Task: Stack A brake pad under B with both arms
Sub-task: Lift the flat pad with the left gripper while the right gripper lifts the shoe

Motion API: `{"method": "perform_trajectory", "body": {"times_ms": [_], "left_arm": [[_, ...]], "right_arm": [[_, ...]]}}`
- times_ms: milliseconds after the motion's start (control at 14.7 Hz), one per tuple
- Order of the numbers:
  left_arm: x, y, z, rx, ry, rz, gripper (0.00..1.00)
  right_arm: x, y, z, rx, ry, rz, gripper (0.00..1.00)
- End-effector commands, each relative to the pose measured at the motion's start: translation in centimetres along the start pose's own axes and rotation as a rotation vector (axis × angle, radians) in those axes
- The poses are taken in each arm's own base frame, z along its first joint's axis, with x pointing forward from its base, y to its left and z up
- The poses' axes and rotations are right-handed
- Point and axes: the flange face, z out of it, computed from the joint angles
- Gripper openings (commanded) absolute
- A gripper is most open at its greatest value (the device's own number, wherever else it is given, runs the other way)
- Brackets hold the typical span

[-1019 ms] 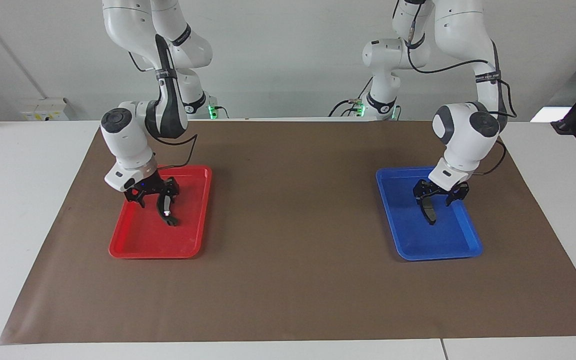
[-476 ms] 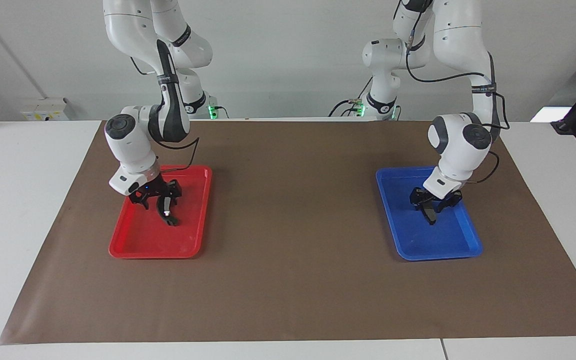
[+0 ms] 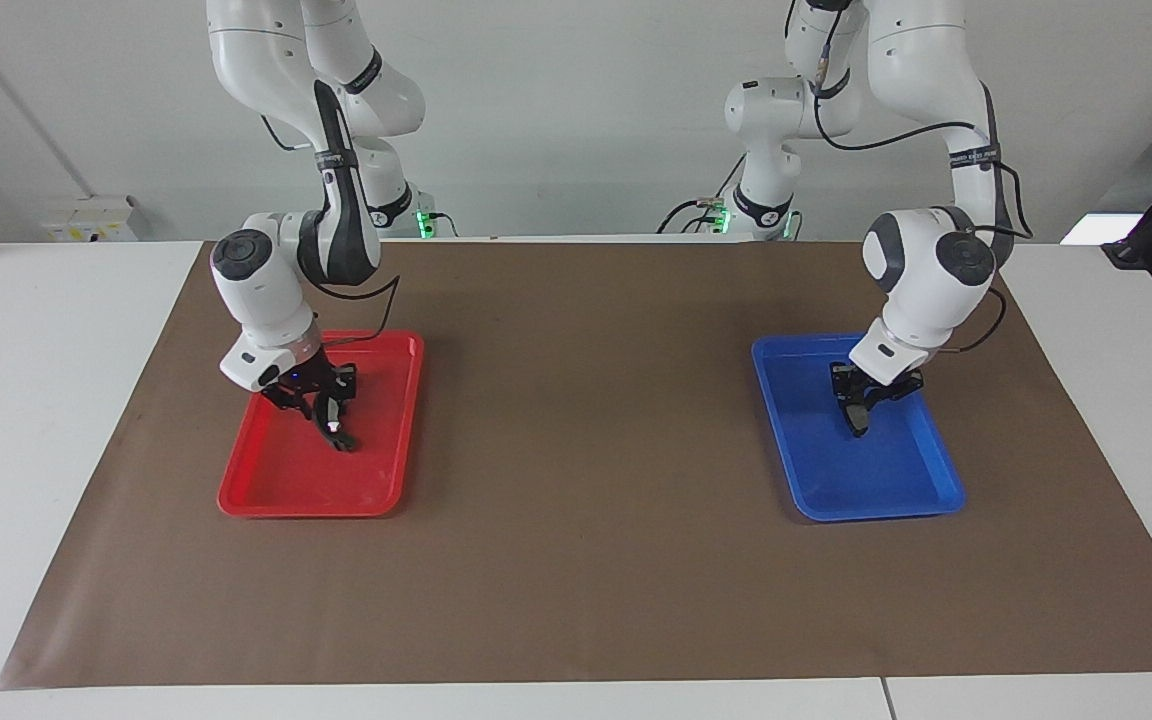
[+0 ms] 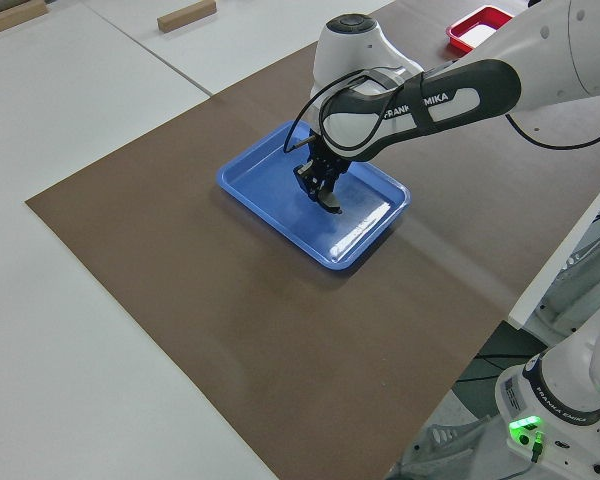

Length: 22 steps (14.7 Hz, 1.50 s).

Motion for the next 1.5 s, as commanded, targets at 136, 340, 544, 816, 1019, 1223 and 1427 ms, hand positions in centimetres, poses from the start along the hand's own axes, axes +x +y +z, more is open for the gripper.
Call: {"method": "perform_trajectory", "body": {"times_ms": [136,340,544,816,1019,1223,1427], "left_arm": [[2.9,10.0,-6.1,-0.003,0.029,-0.091,0.06],[3.4,18.3,-5.4,-0.015,0.080,-0.172,0.07],[3.3,23.9,-3.9,-0.035,0.122,-0.216,0.07],[3.9,31.0,-1.1,-0.056,0.142,-0.253,0.08],[4.8,35.3,0.5,-0.062,0.145,-0.257,0.13],[4.9,37.7,2.5,-0.072,0.162,-0.223,0.22],[4.6,37.9,2.9,-0.064,0.149,-0.220,0.84]], "right_arm": [[-0.2,0.3,0.3,0.005,0.010,0.029,0.00],[0.9,0.6,-1.7,0.006,0.012,0.056,0.00],[2.0,1.3,-6.4,0.012,-0.026,0.127,0.00],[2.3,0.7,-11.7,0.017,-0.065,0.155,0.00],[2.4,-0.4,-14.9,0.016,-0.063,0.164,0.00],[3.7,-1.9,-19.4,0.014,-0.091,0.187,0.00],[4.4,-3.7,-21.4,0.013,-0.103,0.179,0.00]]}}
